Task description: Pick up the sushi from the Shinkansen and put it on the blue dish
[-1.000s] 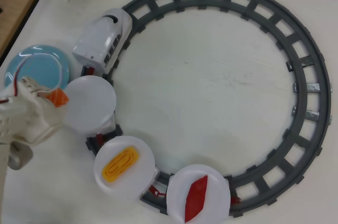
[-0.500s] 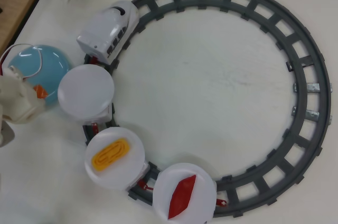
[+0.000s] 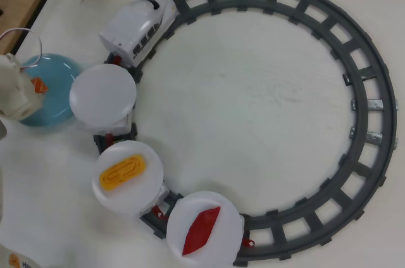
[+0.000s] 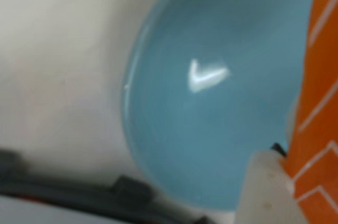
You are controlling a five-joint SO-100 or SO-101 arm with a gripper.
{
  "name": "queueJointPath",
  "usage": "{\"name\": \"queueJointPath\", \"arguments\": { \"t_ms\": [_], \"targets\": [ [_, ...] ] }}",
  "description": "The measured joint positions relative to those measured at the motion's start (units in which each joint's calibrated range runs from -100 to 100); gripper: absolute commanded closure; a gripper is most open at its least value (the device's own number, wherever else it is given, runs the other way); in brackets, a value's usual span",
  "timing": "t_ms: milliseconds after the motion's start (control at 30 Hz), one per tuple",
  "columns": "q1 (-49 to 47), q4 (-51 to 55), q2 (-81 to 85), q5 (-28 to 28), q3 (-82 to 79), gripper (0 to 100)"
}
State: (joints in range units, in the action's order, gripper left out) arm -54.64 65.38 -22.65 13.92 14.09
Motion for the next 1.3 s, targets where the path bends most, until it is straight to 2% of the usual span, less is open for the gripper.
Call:
{"name": "queueJointPath", "arguments": {
  "t_ms": [400,833,900,1067,1300],
  "targets": [
    [-0.5,-6.7,-4.4,-2.1,3.7,97],
    [1.7,-7.4,-7.5,-2.2,2.8,97],
    [1.7,-7.4,-7.5,-2.2,2.8,94],
    [1.7,-7.4,-7.8,-2.2,2.8,78],
    [1.7,-5.8,-7.8,-0.7,2.8,76]
  ]
}}
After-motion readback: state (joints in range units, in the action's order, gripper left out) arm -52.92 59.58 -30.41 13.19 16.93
